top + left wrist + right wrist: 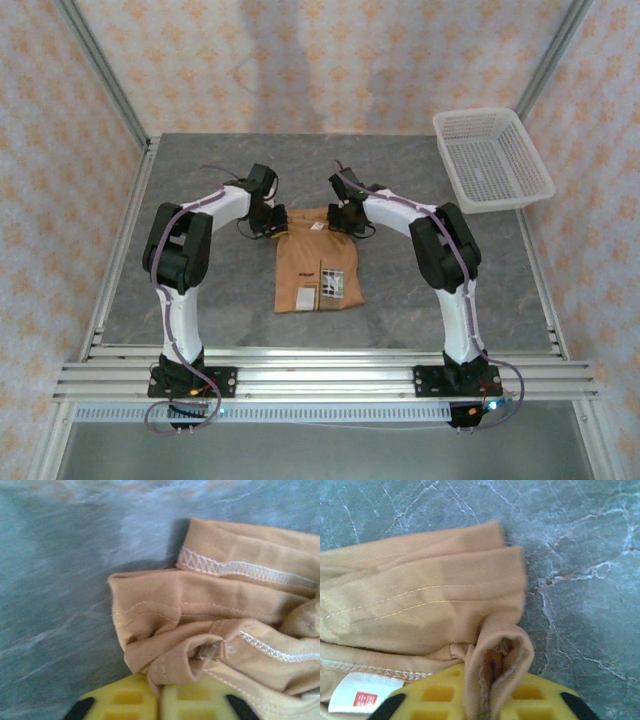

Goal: Fold the inside-out t-shirt

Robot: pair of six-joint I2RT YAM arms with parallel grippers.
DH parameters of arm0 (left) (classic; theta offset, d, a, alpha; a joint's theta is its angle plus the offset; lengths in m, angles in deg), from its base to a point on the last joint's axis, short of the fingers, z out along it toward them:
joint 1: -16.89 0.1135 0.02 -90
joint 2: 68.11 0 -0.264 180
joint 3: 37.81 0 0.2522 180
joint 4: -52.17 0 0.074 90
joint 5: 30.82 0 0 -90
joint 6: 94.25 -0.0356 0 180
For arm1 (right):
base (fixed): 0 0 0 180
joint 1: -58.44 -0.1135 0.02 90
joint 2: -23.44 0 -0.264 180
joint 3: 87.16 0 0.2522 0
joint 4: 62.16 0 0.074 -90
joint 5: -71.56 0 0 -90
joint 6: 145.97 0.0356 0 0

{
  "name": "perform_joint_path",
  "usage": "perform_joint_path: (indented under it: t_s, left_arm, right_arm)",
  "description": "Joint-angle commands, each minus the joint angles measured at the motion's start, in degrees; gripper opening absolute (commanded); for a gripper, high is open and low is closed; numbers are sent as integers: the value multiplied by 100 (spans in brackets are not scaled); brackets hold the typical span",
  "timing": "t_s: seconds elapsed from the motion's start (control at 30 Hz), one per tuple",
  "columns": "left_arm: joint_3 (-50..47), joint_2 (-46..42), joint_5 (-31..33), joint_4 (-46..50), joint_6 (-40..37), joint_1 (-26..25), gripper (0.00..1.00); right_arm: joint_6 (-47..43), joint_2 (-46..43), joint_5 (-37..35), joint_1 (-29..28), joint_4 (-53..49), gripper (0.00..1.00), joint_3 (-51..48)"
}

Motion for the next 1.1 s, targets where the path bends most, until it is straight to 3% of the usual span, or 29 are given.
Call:
perform_joint_path:
  t_s: [0.0, 0.13, 0.37, 0.77, 0.83, 0.9, 1.07]
  left_arm:
    - [131, 359, -245, -495, -19, -207, 0]
    - [398, 195, -455, -458, 29, -207, 0]
    - [1262, -52, -597, 65, -106, -107, 0]
    - [4076, 91, -1041, 658, -236, 218, 0]
    - [3816, -236, -991, 365, -291, 216, 0]
    - [2978, -759, -959, -221, -293, 210, 0]
    - [-327, -2277, -733, -2077, -102, 58, 0]
  right_arm:
    - [-116, 296, -21, 58, -407, 10, 115]
    - [-141, 108, -2, 54, -443, 1, 302]
    - [-233, -335, -224, 167, -628, 0, 839]
    - [-686, -77, -593, 385, -2085, 0, 4251]
    - [-696, -209, -468, 384, -2150, 0, 4339]
    - [-651, -582, -273, 367, -1905, 0, 3823]
    - [-198, -1959, 249, 197, -54, 0, 525]
